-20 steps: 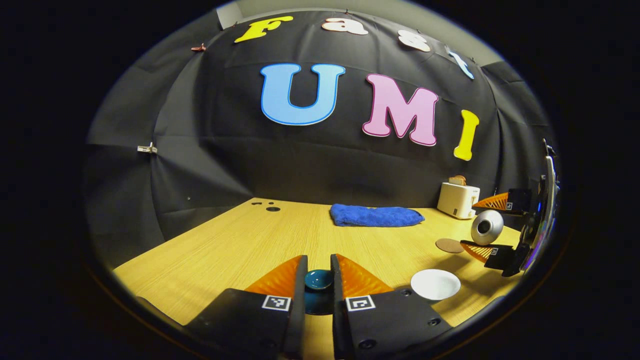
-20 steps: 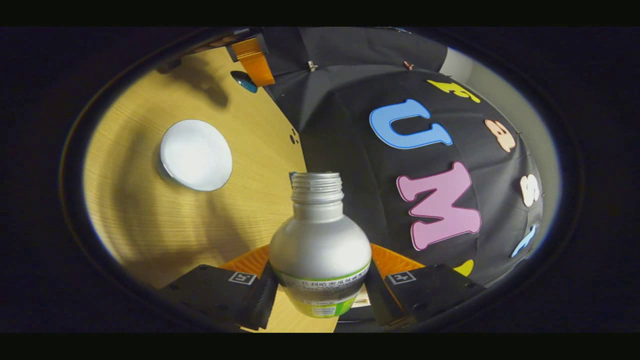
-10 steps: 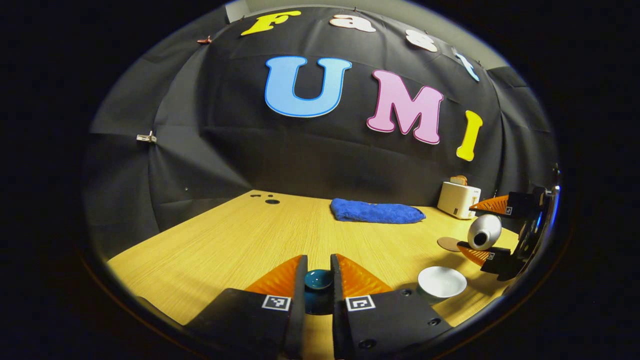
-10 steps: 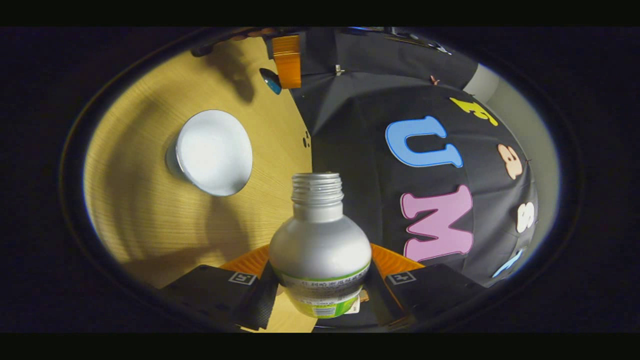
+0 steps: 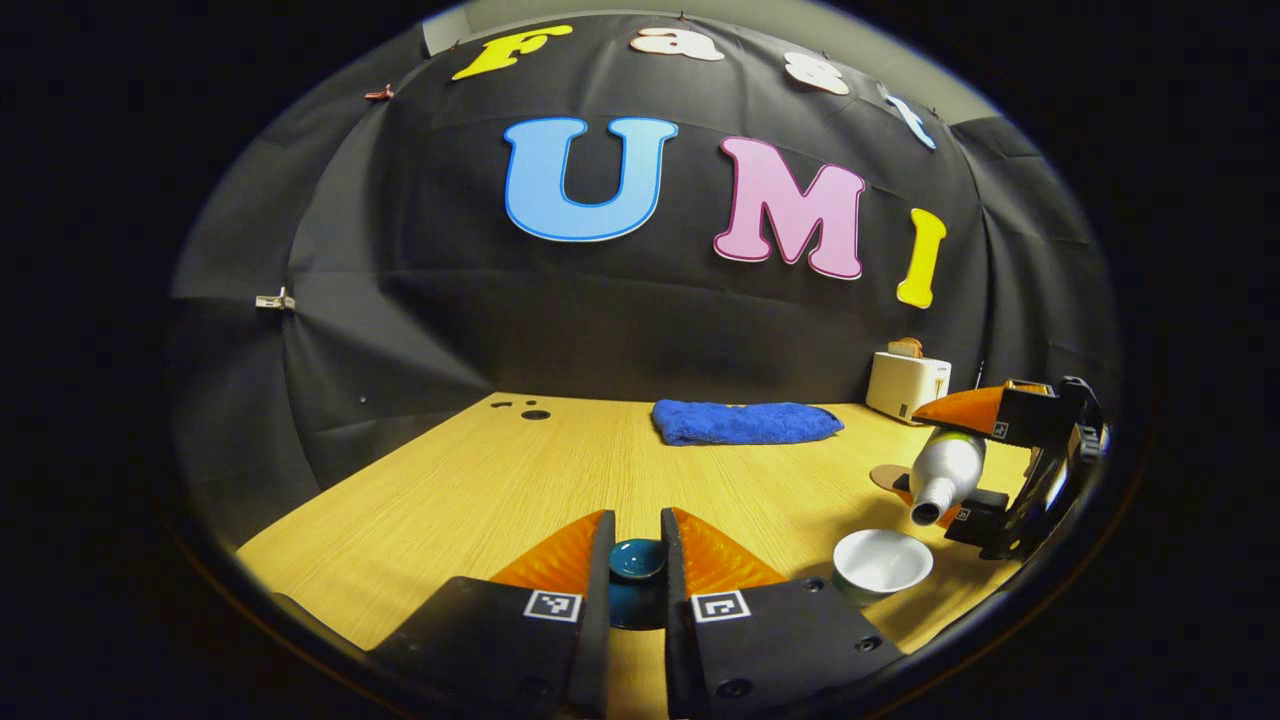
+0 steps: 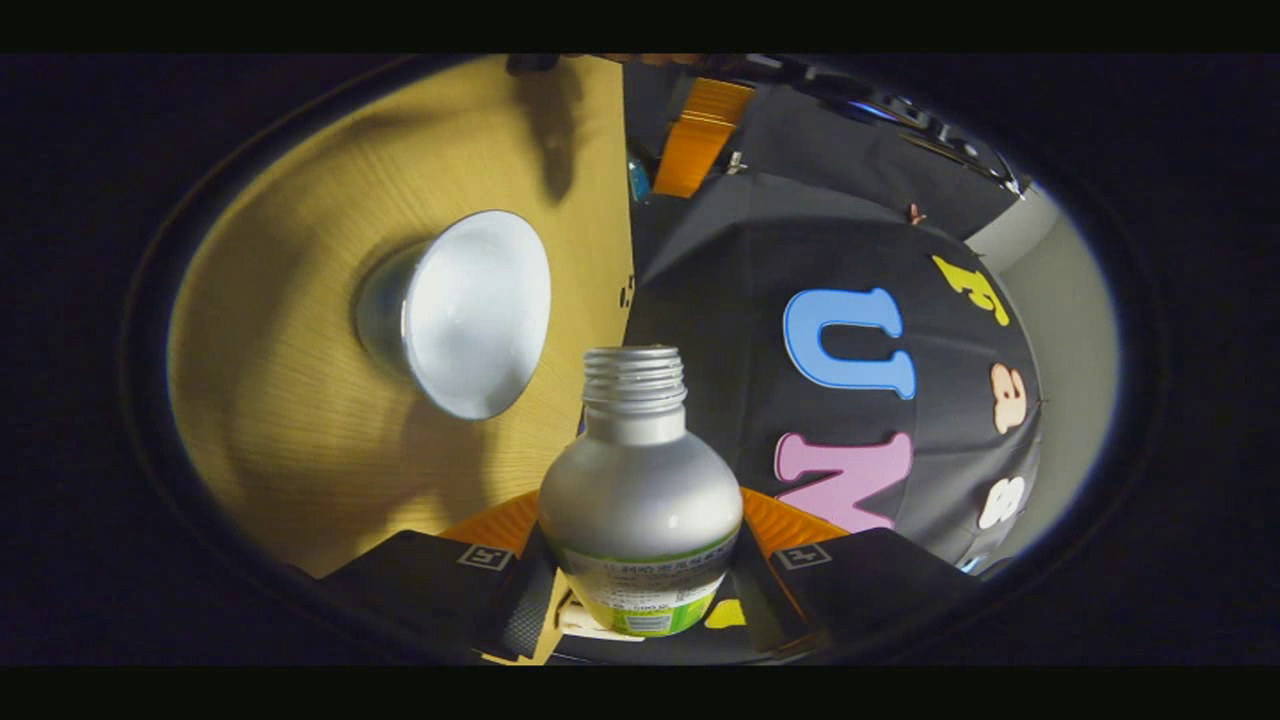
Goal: Open the teacup lid with one hand, grasp the water bottle and pour water into the teacup with the other hand; after pouring, place the water bottle on the coaster and then close the teacup lid.
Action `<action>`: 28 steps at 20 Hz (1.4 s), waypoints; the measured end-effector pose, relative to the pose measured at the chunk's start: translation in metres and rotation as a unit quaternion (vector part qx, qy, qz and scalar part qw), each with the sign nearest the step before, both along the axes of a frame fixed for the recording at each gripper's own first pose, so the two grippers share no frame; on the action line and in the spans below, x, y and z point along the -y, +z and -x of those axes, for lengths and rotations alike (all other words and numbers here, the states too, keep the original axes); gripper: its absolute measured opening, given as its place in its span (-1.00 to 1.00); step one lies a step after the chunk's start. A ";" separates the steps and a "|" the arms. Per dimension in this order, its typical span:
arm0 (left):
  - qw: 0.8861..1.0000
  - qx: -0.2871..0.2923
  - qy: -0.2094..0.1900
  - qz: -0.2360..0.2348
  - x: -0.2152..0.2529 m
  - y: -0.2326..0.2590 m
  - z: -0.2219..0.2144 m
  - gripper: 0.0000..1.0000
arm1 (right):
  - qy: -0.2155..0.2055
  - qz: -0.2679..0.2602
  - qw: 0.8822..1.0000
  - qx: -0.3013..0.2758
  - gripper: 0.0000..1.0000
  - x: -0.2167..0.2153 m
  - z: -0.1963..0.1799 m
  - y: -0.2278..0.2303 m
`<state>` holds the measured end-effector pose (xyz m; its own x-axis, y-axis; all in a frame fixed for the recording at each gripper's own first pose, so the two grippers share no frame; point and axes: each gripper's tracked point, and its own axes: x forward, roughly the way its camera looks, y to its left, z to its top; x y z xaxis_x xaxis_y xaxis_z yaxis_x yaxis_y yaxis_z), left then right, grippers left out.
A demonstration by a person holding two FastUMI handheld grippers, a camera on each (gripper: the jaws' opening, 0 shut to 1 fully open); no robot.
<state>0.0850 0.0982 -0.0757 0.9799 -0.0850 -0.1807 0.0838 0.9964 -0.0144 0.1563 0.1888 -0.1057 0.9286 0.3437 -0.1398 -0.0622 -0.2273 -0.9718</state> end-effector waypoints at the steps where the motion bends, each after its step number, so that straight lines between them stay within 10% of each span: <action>1: 1.000 0.000 -0.002 -0.002 0.001 0.001 0.001 -0.48 | 0.005 0.009 1.000 0.005 0.58 0.000 -0.001 0.001; 28: 1.000 -0.013 -0.026 0.000 0.016 -0.007 0.006 -0.48 | 0.032 0.096 0.993 0.057 0.58 -0.009 0.004 0.011</action>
<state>0.0787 0.0818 -0.0825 0.9691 -0.1348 -0.2066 0.1341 0.9908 -0.0171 0.1528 0.1976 -0.0945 0.9189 0.3804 -0.1044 0.0658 -0.4089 -0.9102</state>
